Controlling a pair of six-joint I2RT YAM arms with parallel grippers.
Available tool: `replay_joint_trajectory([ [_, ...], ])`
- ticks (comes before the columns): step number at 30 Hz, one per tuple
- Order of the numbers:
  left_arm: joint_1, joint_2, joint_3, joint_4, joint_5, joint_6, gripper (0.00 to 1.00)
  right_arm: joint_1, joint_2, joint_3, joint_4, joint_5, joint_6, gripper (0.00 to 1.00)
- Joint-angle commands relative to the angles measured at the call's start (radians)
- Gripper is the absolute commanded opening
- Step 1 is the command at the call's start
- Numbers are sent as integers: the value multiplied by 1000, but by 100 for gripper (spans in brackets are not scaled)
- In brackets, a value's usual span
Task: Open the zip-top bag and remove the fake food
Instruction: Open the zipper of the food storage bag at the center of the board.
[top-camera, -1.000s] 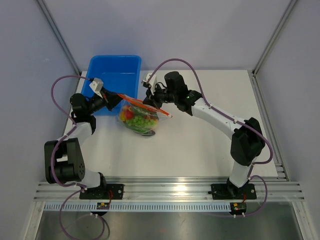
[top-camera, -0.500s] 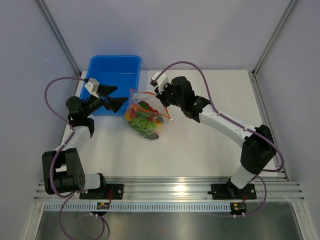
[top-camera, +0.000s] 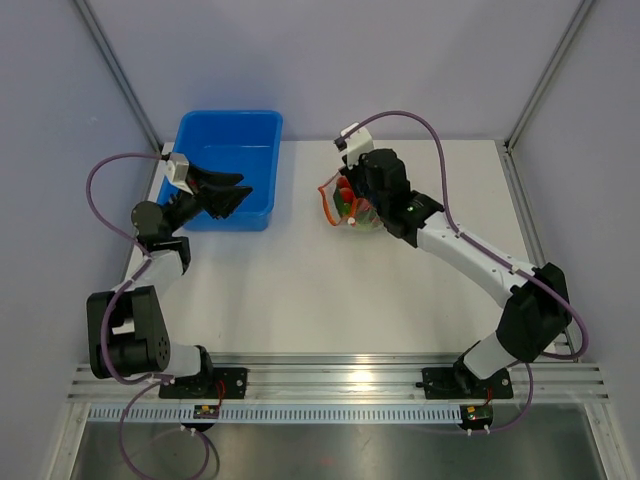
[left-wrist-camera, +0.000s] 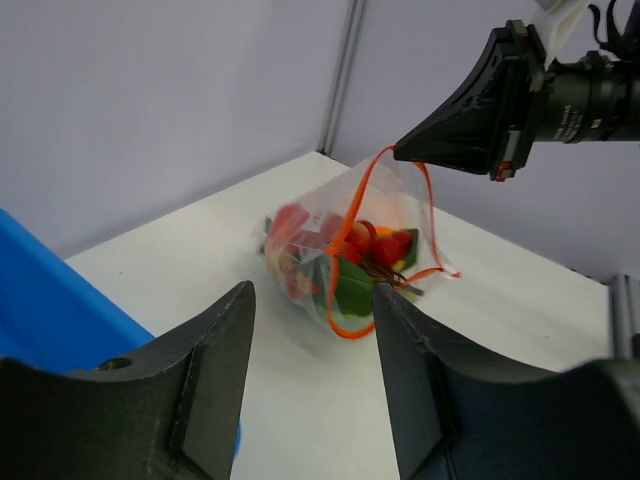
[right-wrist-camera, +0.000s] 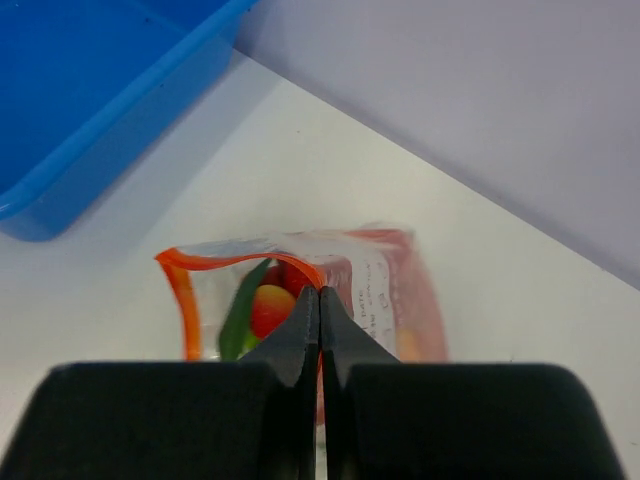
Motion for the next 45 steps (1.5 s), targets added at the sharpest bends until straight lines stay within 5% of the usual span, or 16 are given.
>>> replay_joint_trajectory([
  [1,4,16,-12,221,64,-98,51,1,-15,11,111,5,40,0],
  [3,4,-13,-26,200,47,-39,49,3,11,22,89,-21,36,0],
  [8,-5,-137,-10,-258,-120,257,41,3,85,42,89,4,19,0],
  [9,-11,-159,0,-418,-166,364,43,3,109,46,85,7,11,0],
  [13,-55,-245,8,-553,-384,473,67,3,171,94,56,40,0,0],
  [14,-62,-260,11,-593,-439,485,62,3,182,98,57,48,0,0],
  [16,-69,-280,-7,-600,-458,514,55,3,197,100,69,48,3,0],
  [18,-68,-302,-30,-546,-467,496,62,1,200,97,79,37,6,0],
  [19,-68,-308,-38,-529,-434,502,99,1,197,91,89,31,9,0],
  [23,-65,-326,-98,-400,-396,525,99,3,174,66,117,22,16,0],
  [28,-57,-357,-125,-397,-612,392,99,1,146,36,145,14,20,0],
  [35,-62,-316,-33,-553,-415,399,99,1,140,28,146,-12,25,0],
  [45,-345,-207,-26,-629,-573,566,99,1,85,-82,203,-159,-27,0],
])
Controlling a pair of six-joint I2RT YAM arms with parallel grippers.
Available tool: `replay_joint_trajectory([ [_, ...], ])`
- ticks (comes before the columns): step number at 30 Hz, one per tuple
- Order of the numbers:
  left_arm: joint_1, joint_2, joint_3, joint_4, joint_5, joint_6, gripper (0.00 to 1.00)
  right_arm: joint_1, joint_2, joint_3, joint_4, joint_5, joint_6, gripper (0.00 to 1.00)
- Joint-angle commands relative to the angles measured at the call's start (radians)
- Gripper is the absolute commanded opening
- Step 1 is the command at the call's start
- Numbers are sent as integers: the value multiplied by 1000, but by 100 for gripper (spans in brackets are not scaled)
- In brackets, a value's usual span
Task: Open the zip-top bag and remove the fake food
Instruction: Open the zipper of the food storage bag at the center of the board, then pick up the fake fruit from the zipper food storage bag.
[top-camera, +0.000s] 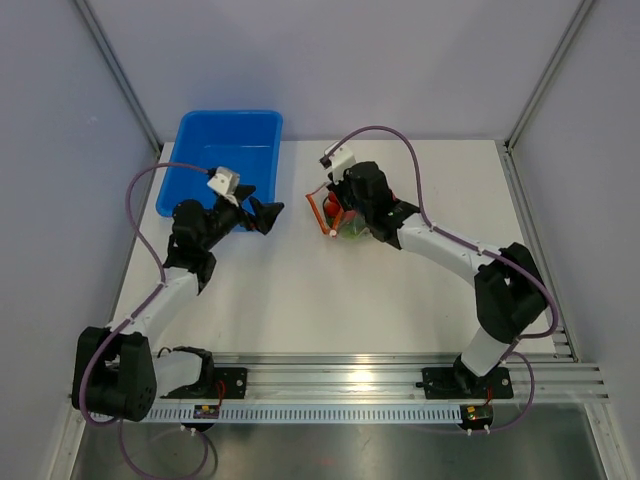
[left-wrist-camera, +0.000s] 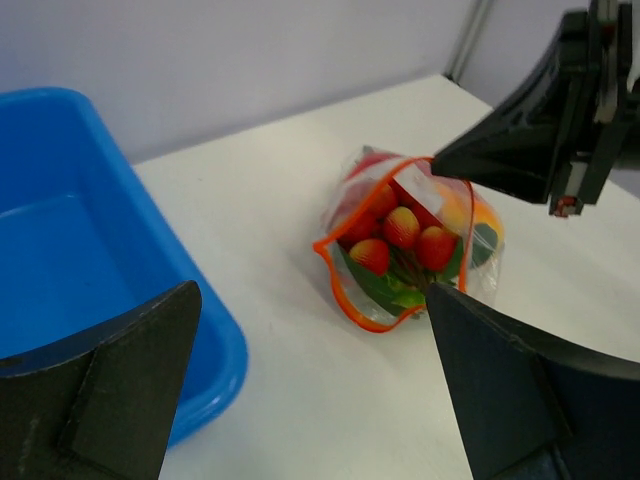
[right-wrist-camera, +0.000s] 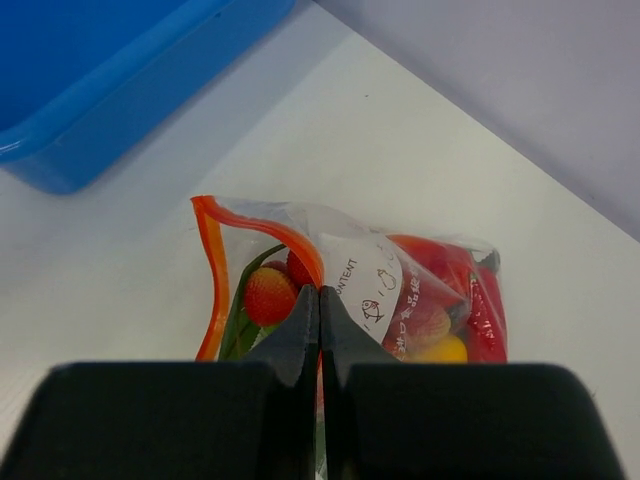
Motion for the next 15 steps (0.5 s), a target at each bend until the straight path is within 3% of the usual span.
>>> replay_joint_trajectory([
  [1,-85,26,29,0,-60,102,99,1,-69,-26,76,-93,-32,0],
  [10,-178,251,99,26,-60,143,96,1,-144,-137,146,-250,-10,0],
  [15,-233,316,113,18,-87,158,95,2,-167,-146,126,-256,14,25],
])
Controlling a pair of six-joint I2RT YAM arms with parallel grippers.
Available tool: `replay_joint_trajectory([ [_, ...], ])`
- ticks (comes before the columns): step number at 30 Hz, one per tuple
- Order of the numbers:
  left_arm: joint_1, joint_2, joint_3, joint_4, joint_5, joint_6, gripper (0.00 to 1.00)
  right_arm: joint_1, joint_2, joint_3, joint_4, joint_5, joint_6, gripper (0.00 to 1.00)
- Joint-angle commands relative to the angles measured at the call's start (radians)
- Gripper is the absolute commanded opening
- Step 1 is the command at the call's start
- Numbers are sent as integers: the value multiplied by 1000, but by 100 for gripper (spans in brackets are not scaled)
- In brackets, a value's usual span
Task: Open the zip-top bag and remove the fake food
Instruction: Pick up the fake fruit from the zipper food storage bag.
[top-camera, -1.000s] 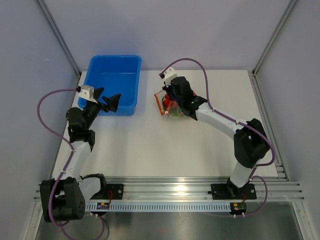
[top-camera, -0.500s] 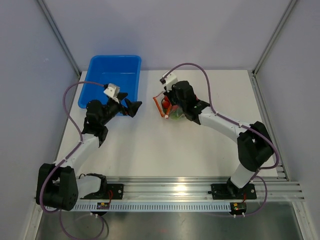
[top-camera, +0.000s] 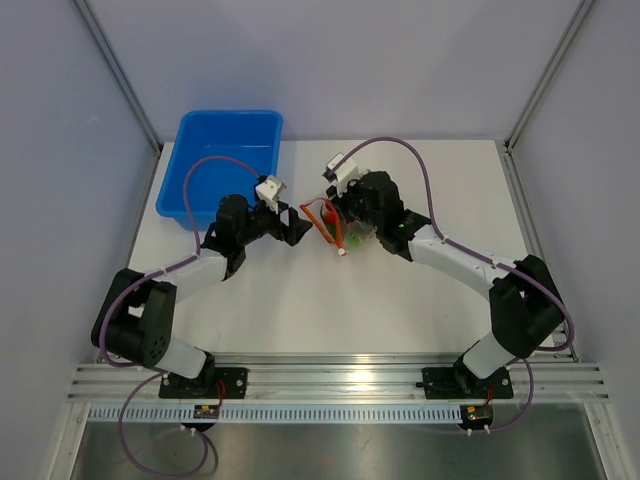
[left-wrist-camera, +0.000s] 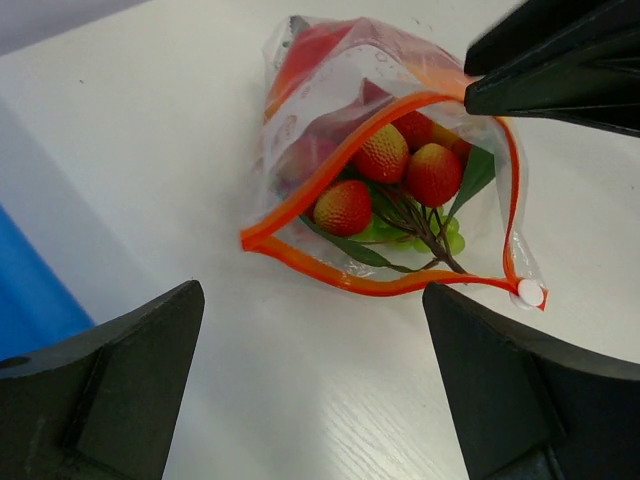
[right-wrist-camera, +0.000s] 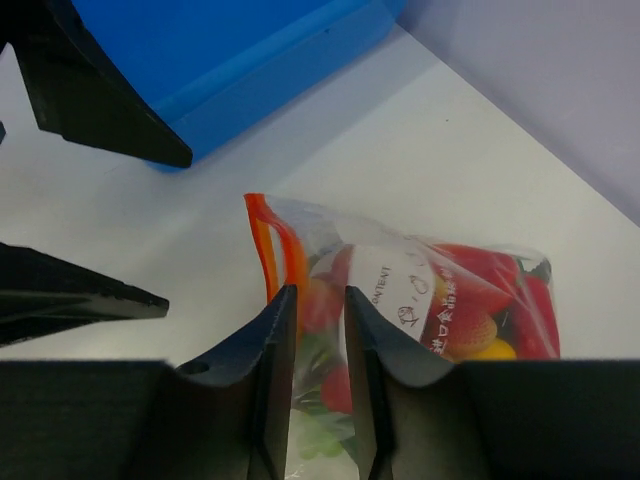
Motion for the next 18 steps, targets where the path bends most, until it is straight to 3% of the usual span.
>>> replay_joint_trajectory([
  [1,-37,20,44,46,-46,36,94,1,-59,-3,63,-27,22,35],
  [7,-84,67,66,24,-62,35,93,1,-94,-33,75,22,95,41],
  [13,-103,130,95,-25,-98,30,89,1,-117,8,-15,279,183,43],
  [18,-101,87,60,-28,-166,36,82,-2,-97,14,-11,420,209,43],
])
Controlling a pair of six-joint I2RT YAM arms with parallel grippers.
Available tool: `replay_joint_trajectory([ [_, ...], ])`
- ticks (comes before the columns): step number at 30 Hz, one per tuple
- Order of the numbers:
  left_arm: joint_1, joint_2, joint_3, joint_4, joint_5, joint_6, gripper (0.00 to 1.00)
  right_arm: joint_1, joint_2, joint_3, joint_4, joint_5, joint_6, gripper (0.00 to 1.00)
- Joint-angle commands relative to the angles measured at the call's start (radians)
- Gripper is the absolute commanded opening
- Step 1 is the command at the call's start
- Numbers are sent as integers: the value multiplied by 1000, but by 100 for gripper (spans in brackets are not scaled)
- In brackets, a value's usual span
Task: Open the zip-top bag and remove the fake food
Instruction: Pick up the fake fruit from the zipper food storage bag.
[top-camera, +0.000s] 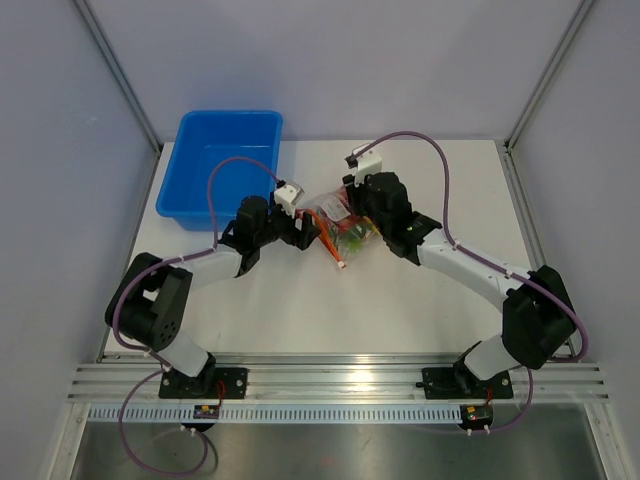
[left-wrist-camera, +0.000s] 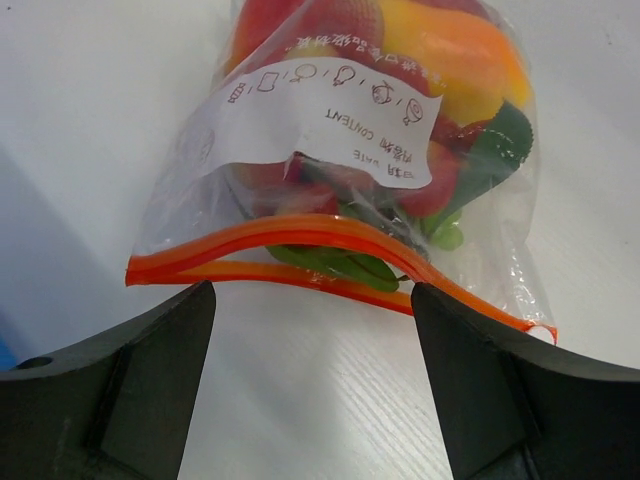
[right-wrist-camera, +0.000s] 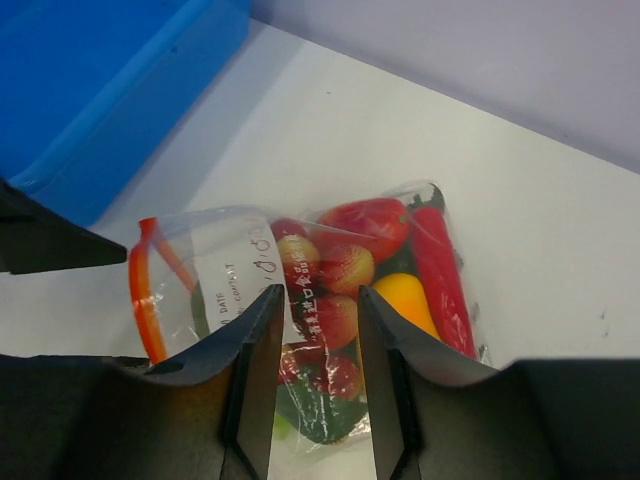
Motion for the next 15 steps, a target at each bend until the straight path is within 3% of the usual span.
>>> replay_joint_trajectory([
  [1,-1,-90,-47,50,-96,46,82,-2,-10,40,12,161,40,43],
  [4,1,-202,-150,144,-88,81,83,-13,10,46,14,174,41,43],
  [7,1,-247,-181,132,-36,103,83,-27,26,52,12,174,63,42],
  [15,-1,-56,-45,-10,75,84,79,-56,35,49,30,168,91,42],
])
